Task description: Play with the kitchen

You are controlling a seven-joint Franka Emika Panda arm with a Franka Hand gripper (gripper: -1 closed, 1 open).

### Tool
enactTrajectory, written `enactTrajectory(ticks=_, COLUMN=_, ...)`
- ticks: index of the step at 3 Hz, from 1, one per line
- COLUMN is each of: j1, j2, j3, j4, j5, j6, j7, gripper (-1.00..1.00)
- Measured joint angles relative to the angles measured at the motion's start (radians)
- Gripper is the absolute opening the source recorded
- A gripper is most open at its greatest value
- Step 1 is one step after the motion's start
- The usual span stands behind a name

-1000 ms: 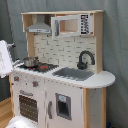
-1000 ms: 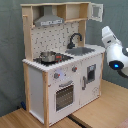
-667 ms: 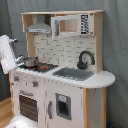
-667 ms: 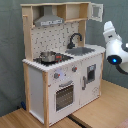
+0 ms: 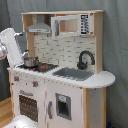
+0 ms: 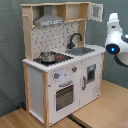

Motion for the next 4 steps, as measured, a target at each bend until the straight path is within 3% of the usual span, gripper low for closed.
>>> enactTrajectory(ticks=2, j1=-0.049, j2=0.025, j3=-0.118, j4=-0.009, j5=0.0, j6=0.013, j7=0.182, gripper=1.0)
enactTrajectory(ticks=3, j1=-0.078, j2=0.056, j3=-0.168, j4=-0.019, j5=0.0, j6=0.052, j7=0.261, gripper=1.0)
enactTrajectory(ticks=4, j1=-0.117, j2=0.069, j3=-0.248, j4=-0.022, j5=0.001, j6=0.102, j7=0.285, gripper=1.0)
